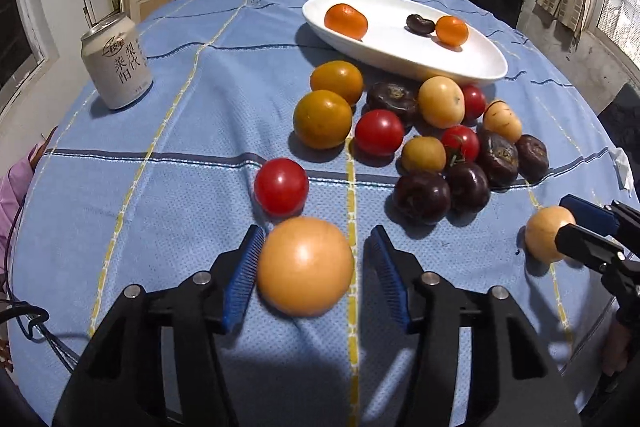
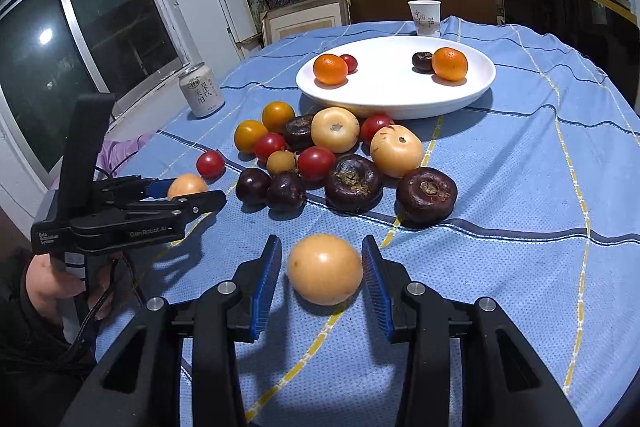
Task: Organize fruits
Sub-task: 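Grasp a pale peach-coloured fruit with the left tool while the right tool holds its fruit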
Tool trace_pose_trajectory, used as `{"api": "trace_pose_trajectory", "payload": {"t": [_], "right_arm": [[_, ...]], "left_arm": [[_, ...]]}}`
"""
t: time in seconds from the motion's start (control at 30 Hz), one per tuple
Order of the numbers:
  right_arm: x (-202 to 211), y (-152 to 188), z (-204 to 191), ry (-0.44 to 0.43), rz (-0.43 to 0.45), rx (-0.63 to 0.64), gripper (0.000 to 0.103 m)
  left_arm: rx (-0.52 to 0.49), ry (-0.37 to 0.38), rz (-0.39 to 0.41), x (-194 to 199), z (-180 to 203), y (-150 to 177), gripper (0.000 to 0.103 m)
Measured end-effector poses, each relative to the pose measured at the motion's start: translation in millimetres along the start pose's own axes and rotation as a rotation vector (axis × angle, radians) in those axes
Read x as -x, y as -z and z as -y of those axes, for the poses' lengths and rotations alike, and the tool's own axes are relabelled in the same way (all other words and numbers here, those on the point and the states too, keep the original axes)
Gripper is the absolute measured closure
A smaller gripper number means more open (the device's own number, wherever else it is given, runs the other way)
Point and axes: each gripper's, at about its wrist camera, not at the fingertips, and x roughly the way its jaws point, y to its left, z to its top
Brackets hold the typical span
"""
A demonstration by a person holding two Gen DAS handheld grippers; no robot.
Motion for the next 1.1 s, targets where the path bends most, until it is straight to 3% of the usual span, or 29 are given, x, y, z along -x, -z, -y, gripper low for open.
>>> {"api": "trace_pose_trajectory", "payload": {"t": [0.07, 0.13, 0.17, 0.23, 0.27, 0.4, 0.63, 0.73, 1.0, 1.03, 1.1], "right_arm": [[-1, 0, 1, 0.003, -0.004, 0.0, 0.06], [-1, 1, 0, 0.004, -0.005, 0.003, 0.059], [-1, 1, -1, 0.001, -0.006, 0.01, 0.056], [-1, 1, -3, 0.001, -0.006, 0.023, 0.054], [-1, 1, -4, 0.002, -0.003, 0.031, 0.054], [1, 1, -2, -0.001, 0.002, 0.021, 0.054], [2, 1, -2, -0.001, 0.008, 0.019, 0.054], [1, 2, -4, 0.012, 0.0, 0.033, 0.042], [-19, -1, -9, 0.134, -0.088, 0.048, 0.039], [-22, -1, -8, 0.141, -0.101, 0.043, 0.04], [-25, -1, -6, 0.138, -0.118, 0.036, 0.058]], "left_arm": [[-0.005, -0.001, -0.001, 0, 1, 0, 0.048], [-0.015, 0.005, -0.004, 1, 3, 2, 0.042], [-0.022, 0.008, -0.007, 1, 4, 4, 0.034], [-0.037, 0.003, -0.007, 2, 6, 6, 0.031], [-0.036, 0.007, -0.004, 2, 6, 7, 0.033], [-0.011, 0.015, 0.016, 6, -1, 8, 0.061], [-0.014, 0.045, 0.105, 24, -2, 13, 0.061], [0.003, 0.058, 0.123, 28, -5, 14, 0.061], [0.004, 0.075, 0.124, 30, -6, 12, 0.061], [0.004, 0.076, 0.125, 29, -5, 12, 0.061], [0.004, 0.078, 0.128, 30, -5, 12, 0.061]]}}
